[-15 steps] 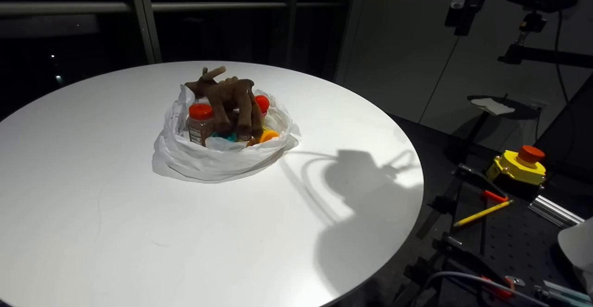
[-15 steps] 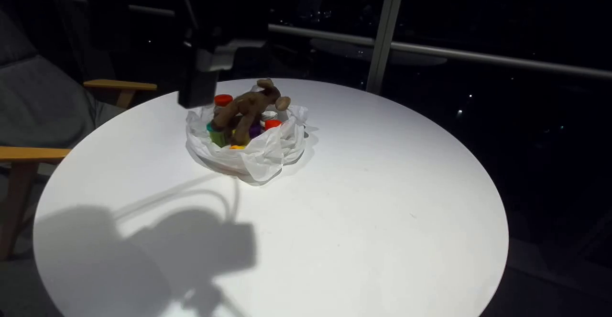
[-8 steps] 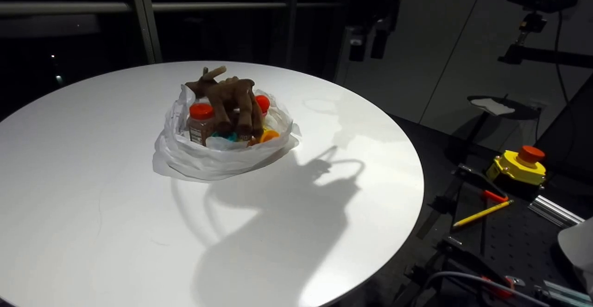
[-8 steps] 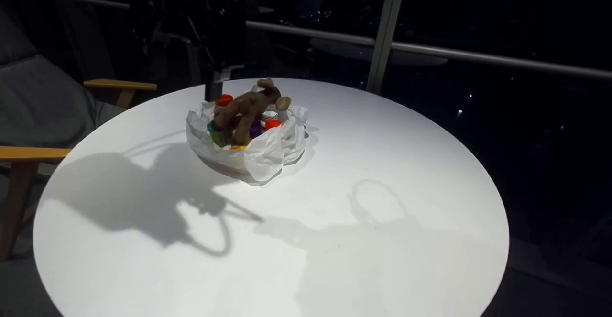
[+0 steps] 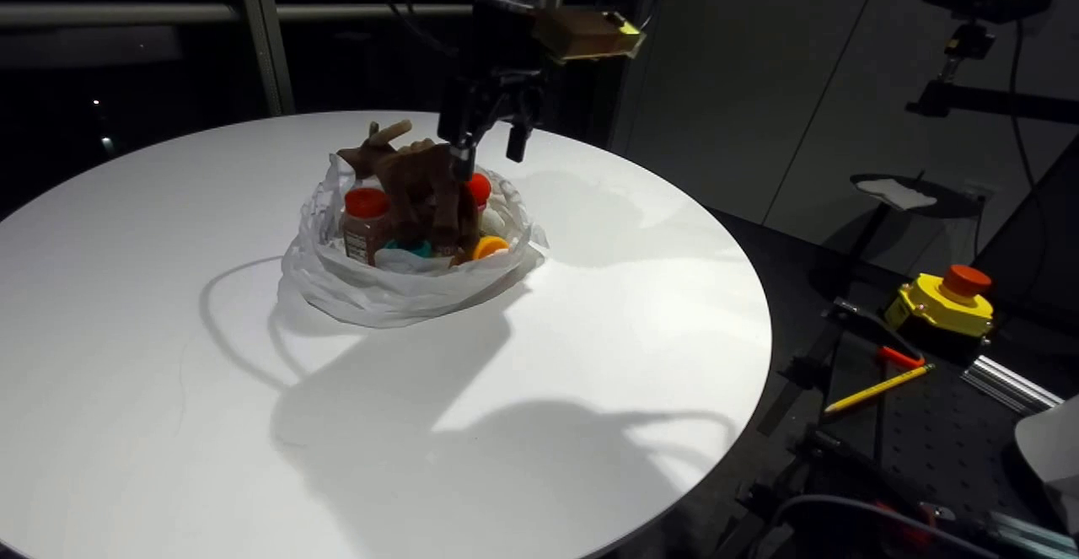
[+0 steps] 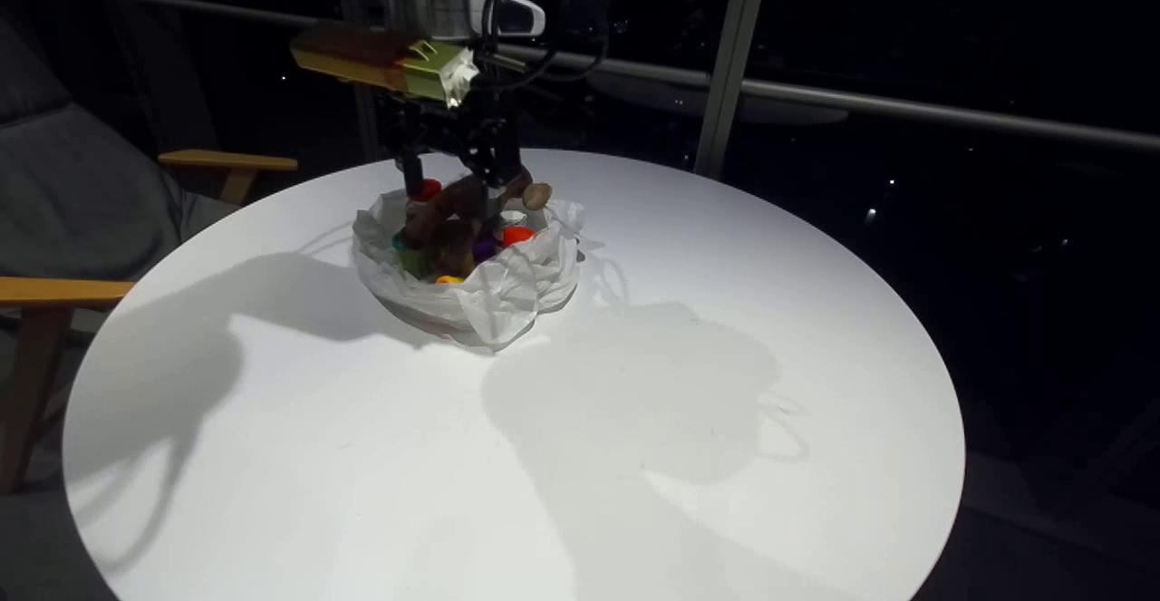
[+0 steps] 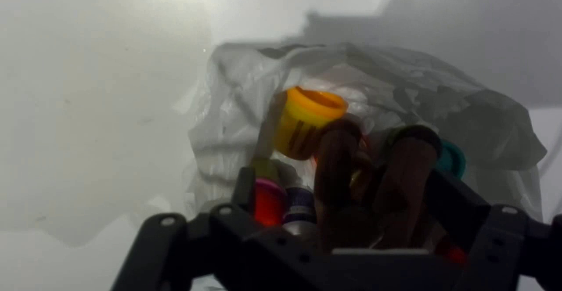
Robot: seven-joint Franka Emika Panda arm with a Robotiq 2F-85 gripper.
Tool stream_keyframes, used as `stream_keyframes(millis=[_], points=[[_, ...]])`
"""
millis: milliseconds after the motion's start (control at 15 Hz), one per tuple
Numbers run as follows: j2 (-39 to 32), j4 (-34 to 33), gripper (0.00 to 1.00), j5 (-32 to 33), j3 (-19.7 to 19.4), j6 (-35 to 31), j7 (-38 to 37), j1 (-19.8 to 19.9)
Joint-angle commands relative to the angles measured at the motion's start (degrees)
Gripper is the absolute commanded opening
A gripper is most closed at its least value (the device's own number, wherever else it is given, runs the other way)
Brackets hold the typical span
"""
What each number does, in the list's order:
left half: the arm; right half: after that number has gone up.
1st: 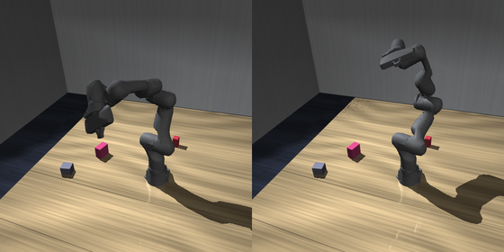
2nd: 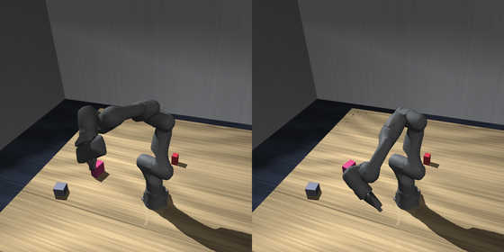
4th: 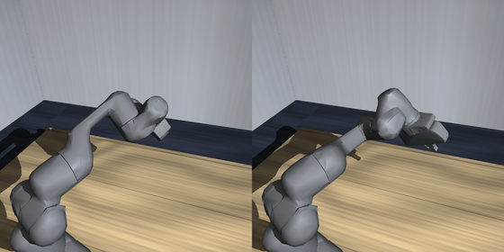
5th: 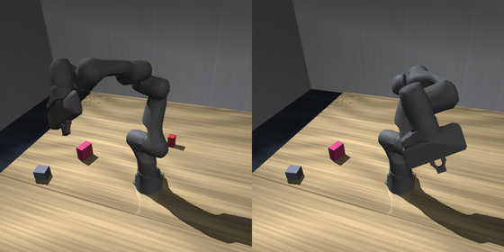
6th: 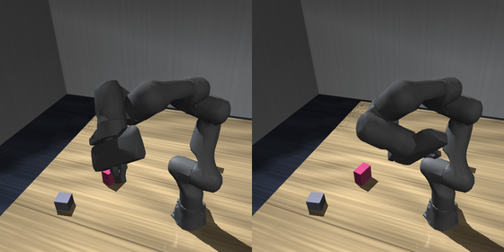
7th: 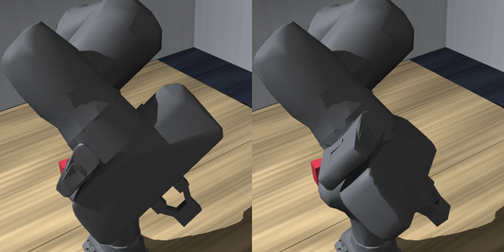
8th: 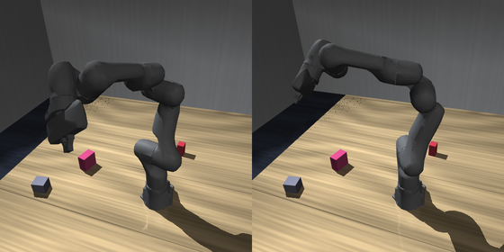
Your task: Remove the objects from the white plastic and put them on the table
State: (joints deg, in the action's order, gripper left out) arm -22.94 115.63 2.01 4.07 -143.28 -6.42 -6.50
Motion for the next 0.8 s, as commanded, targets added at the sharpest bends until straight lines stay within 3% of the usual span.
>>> stream_keyframes(millis=[0,133,200,267,467,733], points=[[-9.1,-12.5,1.0,1.1,-0.5,-0.2,-0.5,-2.0],[-12.7,-17.1,1.0,2.5,-1.9,-0.3,-1.2,-3.2],[-14.1,-19.0,0.95,3.2,-2.6,-0.4,-1.5,-3.7],[-15.3,-20.5,0.74,3.5,-3.0,-0.4,-1.4,-3.8],[-16.9,-22.6,0.63,3.7,-3.9,-0.3,-1.3,-4.1],[-15.6,-21.2,0.26,2.1,-2.5,1.0,0.3,-3.1]])
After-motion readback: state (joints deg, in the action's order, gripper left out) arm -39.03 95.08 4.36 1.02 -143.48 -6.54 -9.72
